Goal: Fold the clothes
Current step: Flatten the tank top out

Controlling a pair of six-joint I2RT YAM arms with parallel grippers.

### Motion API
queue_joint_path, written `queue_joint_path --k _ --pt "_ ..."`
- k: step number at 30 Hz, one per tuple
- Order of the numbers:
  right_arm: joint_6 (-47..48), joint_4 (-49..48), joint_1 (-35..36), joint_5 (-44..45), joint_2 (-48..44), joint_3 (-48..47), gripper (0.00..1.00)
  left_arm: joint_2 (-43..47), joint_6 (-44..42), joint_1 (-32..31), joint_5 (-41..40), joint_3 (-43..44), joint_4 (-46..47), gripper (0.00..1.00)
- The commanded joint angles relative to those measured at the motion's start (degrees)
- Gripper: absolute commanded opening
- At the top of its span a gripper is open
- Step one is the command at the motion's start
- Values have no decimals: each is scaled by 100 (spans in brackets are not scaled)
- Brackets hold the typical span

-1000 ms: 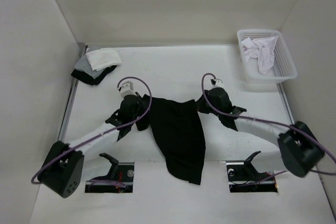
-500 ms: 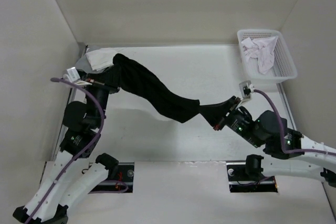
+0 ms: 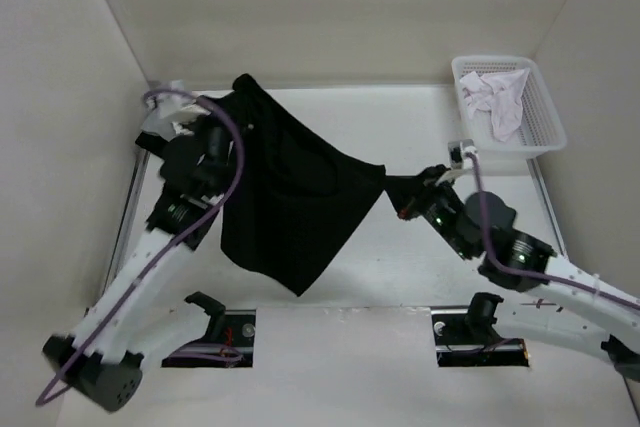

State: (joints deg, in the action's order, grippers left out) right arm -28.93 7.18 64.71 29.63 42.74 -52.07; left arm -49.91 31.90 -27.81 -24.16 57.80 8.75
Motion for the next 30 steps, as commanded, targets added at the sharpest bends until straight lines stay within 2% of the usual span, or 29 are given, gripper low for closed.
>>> queue_joint_path --k 1,2,3,4,6,8,9,10,12,13,15,17,19,21,22,26,30 --pt "-604 -356 -1775 -1649 663 522 4 -1693 158 228 44 152 302 4" --pt "-701 -688 -2521 -2140 1083 601 4 -2167 237 307 8 248 337 5" --pt "-737 -840 -2799 -2319 1296 611 4 -2485 281 360 -9 336 355 5" --pt "-876 -1320 -3619 -2869 2177 419 4 -3167 299 508 -53 642 364 5" --pt "-956 -1639 -4187 -3225 3226 -115 4 -4118 221 667 -185 1248 268 7" --pt "-939 -1703 -4707 -3507 4676 -1239 4 -4928 54 747 -212 1942 14 9" --pt "-965 -1520 -4883 -3595 5308 -1853 5 -5280 -86 764 -186 2320 -179 12" --pt "-974 -1178 -5024 -3639 5872 -2546 11 -5614 -244 756 -133 2724 -494 20" --pt "-896 -641 -5095 -3543 6324 -3201 28 -5723 -368 668 -220 2930 -874 33" --pt "-808 -630 -5095 -3456 6282 -3178 34 -5592 -404 633 -299 2747 -797 36" --pt "-597 -1058 -4921 -3096 5880 -2548 44 -5110 -343 597 -457 1907 -281 40" --pt "-657 -1375 -4658 -2929 5432 -1803 45 -4688 -90 624 -484 1107 90 40" --pt "-737 -1596 -4323 -2831 5070 -1123 32 -4292 263 668 -458 357 267 39" --pt "-912 -1851 -3806 -2674 4692 -228 6 -3845 588 720 -493 -414 320 37" --pt "-974 -1921 -3595 -2612 4552 106 1 -3642 685 755 -510 -741 320 35" --pt "-1352 -2133 -2777 -2173 3831 1215 2 -2859 1115 1359 -485 -1980 311 22" --pt "-1238 -2142 -2293 -2084 3303 1673 7 -2813 1442 2125 -63 -2405 416 22"
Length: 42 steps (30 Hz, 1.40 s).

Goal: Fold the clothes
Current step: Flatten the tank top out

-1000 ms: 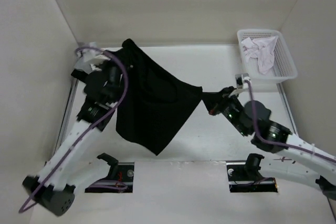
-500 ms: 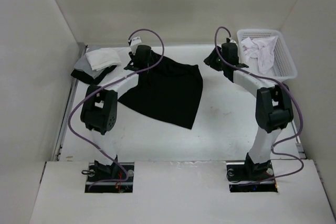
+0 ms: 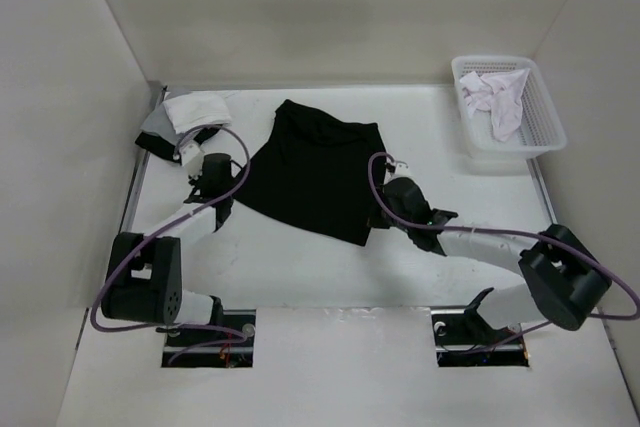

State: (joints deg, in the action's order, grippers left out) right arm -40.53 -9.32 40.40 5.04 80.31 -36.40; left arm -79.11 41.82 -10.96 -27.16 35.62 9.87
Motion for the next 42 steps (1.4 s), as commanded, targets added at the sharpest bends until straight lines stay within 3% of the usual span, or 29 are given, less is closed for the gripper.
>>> queue_joint_path --k 1,8,15,24,36,42 --pt "-69 -500 226 366 -533 211 7 -24 458 589 376 -187 323 25" --pt "-314 -956 736 463 -745 774 9 -833 397 925 764 -90 471 36" --pt "-341 -1150 1044 489 -403 679 10 -1159 362 890 1090 -90 665 36" --pt "-341 -1195 1106 673 -305 634 12 -1036 414 863 1081 -433 666 26" --pt "-552 -1107 1114 1008 -551 898 39 -501 511 846 1046 -687 613 6" --pt "-956 -458 1132 1219 -999 1214 42 543 634 723 1072 -1144 438 0"
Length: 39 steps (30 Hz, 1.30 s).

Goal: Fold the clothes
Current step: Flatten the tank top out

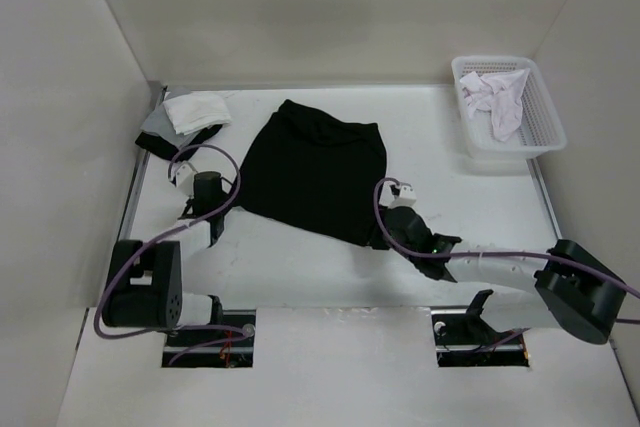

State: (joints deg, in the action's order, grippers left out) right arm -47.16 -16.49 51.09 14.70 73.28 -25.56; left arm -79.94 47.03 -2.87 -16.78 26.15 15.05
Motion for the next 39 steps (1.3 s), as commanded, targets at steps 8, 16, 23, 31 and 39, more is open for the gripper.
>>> queue_joint_path --k 8,16,23,31,39 --pt "-514 1288 19 323 -613 148 48 2516 193 -358 78 -874 -1117 1" --pt "-944 1412 -69 262 -437 78 44 3213 158 -358 482 -1077 -1364 2" --pt "-1313 1272 -235 103 90 -2 37 3380 96 -332 737 -1077 -1241 2" --pt "-1349 1034 -473 -116 319 -63 21 3468 61 -323 816 -1112 -1197 2" --pt "-1305 867 -526 -362 451 -81 22 3520 87 -306 816 -1024 -1206 2"
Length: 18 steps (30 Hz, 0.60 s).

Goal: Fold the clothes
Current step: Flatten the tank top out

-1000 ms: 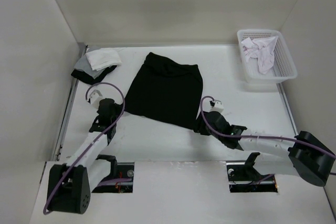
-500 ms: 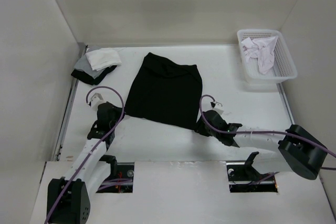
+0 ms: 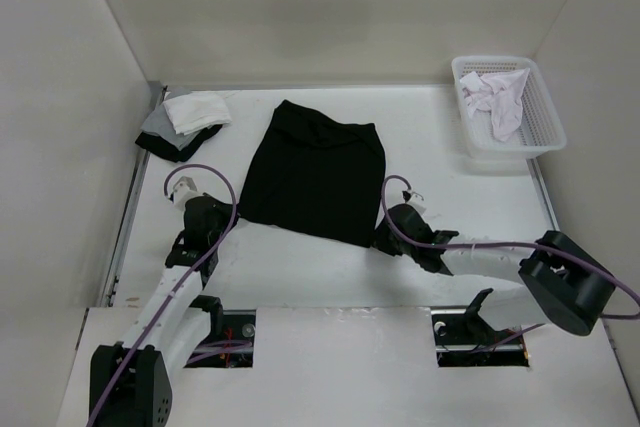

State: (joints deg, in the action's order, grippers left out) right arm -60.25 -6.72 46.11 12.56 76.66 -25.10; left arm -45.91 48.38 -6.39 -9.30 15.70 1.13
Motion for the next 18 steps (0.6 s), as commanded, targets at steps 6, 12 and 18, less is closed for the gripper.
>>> queue_joint_path --k 6,12,18 --pt "-39 -251 -27 -280 156 -56 22 188 5 -24 42 73 134 2" --pt "-31 -374 -27 -26 -352 128 2 284 49 -24 60 204 46 2" --pt "864 993 -27 685 -2783 -326 0 890 198 -138 60 1047 -472 1"
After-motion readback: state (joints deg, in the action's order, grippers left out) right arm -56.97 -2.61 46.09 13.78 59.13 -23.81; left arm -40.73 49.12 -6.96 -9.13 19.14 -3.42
